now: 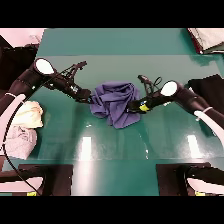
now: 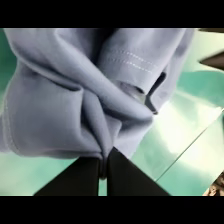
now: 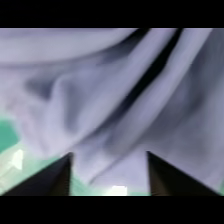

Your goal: Fold the shirts.

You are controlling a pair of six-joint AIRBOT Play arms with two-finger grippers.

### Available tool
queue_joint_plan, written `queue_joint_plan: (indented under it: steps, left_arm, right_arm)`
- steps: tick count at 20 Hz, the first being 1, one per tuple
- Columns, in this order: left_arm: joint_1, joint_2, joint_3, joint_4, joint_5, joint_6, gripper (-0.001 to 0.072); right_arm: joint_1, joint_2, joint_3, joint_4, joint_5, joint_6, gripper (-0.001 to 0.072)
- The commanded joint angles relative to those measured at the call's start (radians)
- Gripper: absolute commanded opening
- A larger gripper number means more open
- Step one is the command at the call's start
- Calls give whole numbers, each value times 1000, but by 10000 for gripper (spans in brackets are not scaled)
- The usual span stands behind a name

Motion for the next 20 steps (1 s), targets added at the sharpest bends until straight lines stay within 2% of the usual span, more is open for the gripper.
queue_joint_plan:
  steps: [1, 3, 5, 9, 14, 20]
  left_arm:
    - [0, 1, 5, 56, -17, -9, 32]
    - [0, 1, 5, 60, -15, -9, 32]
    - [15, 27, 28, 132, -18, -31, 32]
    - [134, 192, 187, 249, -26, -60, 32]
    - [220, 402, 458, 252, -97, -61, 32]
    - [220, 520, 768, 227, -216, -115, 32]
  right_arm:
    - [24, -77, -16, 46, -96, 2, 358]
    - [19, -76, -15, 37, -101, -36, 21]
    - [-13, -22, -15, 36, -92, -71, 17]
    - [-192, 244, 9, 35, -50, -71, 16]
    - [-444, 490, 273, 36, 146, -96, 16]
    - [-587, 594, 548, 35, 353, -96, 16]
